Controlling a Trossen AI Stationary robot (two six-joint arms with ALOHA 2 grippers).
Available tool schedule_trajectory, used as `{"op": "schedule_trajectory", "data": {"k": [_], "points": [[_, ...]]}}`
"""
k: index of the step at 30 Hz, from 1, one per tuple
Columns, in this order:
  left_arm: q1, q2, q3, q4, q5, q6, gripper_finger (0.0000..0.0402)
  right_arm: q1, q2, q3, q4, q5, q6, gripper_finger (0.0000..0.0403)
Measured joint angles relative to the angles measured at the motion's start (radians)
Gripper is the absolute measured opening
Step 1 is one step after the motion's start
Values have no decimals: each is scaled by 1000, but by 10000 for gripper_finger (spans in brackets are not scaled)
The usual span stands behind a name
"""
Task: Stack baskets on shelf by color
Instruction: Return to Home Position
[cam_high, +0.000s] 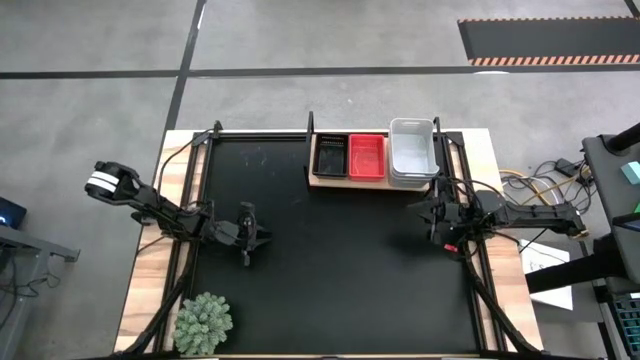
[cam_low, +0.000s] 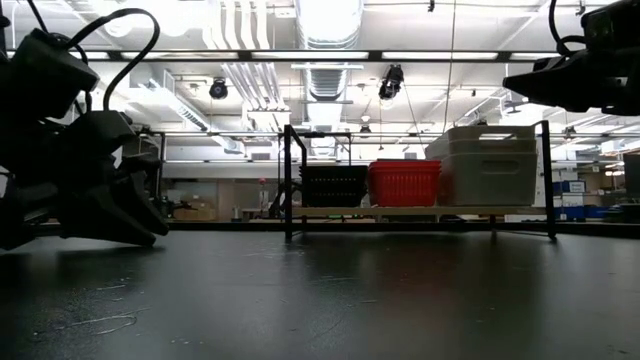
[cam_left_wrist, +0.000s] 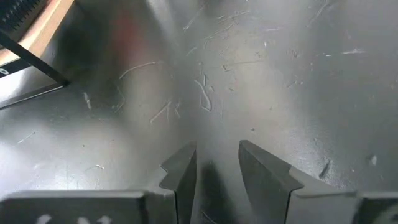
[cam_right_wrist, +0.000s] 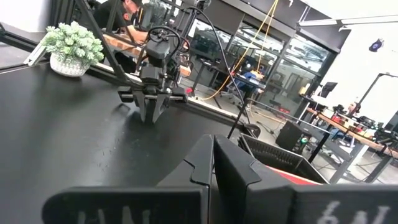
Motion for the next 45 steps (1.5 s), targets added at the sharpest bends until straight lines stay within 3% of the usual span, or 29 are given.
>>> {"op": "schedule_trajectory", "data": {"k": [13, 45], "points": [[1, -8, 2, 111, 3, 1, 109, 0, 0, 0, 0, 0, 0, 9], [1, -8, 2, 118, 2, 1, 109, 0, 0, 0, 0, 0, 0, 9]]}}
